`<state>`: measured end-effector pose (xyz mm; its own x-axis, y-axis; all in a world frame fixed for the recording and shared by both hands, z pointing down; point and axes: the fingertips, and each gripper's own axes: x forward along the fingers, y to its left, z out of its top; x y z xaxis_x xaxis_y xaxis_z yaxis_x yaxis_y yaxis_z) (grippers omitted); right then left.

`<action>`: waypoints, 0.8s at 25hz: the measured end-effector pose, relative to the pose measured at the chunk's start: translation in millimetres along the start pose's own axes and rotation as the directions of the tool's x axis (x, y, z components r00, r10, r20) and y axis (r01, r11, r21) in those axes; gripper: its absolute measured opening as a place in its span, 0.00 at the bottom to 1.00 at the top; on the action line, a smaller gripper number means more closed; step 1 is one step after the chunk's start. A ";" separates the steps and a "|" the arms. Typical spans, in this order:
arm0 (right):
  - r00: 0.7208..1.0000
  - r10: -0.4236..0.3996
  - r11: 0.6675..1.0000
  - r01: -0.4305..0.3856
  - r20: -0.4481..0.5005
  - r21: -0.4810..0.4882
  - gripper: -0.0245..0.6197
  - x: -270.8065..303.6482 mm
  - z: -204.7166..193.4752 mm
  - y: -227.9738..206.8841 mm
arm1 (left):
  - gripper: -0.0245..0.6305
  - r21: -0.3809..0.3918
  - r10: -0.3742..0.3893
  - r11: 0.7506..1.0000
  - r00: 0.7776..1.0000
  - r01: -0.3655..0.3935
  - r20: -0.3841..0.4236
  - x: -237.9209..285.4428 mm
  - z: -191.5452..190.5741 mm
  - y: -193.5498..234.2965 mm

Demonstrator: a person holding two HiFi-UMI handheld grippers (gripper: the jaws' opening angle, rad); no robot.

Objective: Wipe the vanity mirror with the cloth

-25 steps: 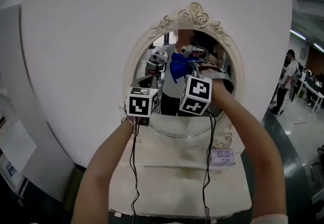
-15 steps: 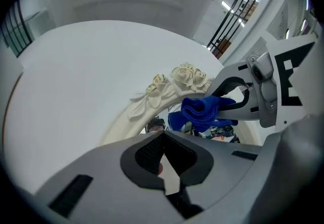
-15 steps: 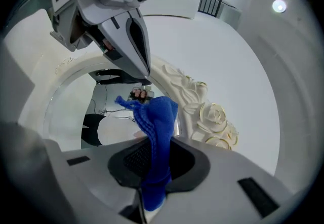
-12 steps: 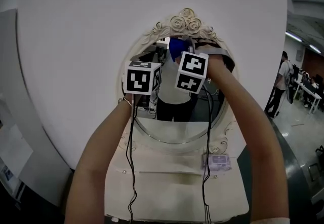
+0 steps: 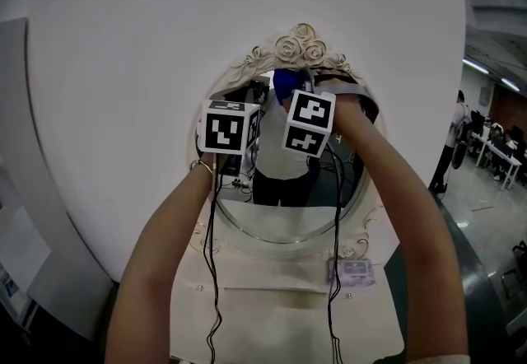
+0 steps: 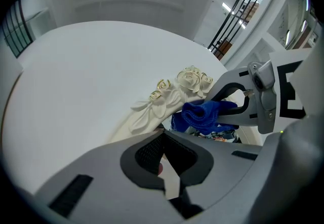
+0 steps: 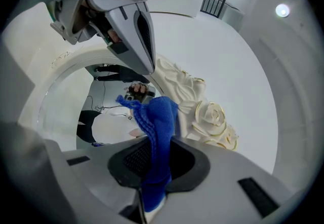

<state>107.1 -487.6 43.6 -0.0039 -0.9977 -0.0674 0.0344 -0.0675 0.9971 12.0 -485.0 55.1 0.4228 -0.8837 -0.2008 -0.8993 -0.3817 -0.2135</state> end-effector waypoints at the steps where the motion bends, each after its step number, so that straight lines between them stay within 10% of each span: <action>1: 1.000 -0.002 1.000 0.002 -0.001 -0.001 0.14 -0.2 0.1 0.3 | 0.04 -0.004 0.001 1.000 1.000 -0.001 0.000 0.1 -1.2 0.2; 20: 0.996 0.090 0.995 -0.090 -0.001 0.034 0.14 -0.4 3.4 80.7 | 0.04 -0.080 -0.012 0.997 0.990 0.001 -0.140 -5.8 -109.3 -16.2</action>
<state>106.5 -492.7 124.2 -0.0001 -0.9997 0.0226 0.0003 0.0226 0.9997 11.9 -503.3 164.2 0.4137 -0.9083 -0.0625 -0.9050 -0.4029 -0.1364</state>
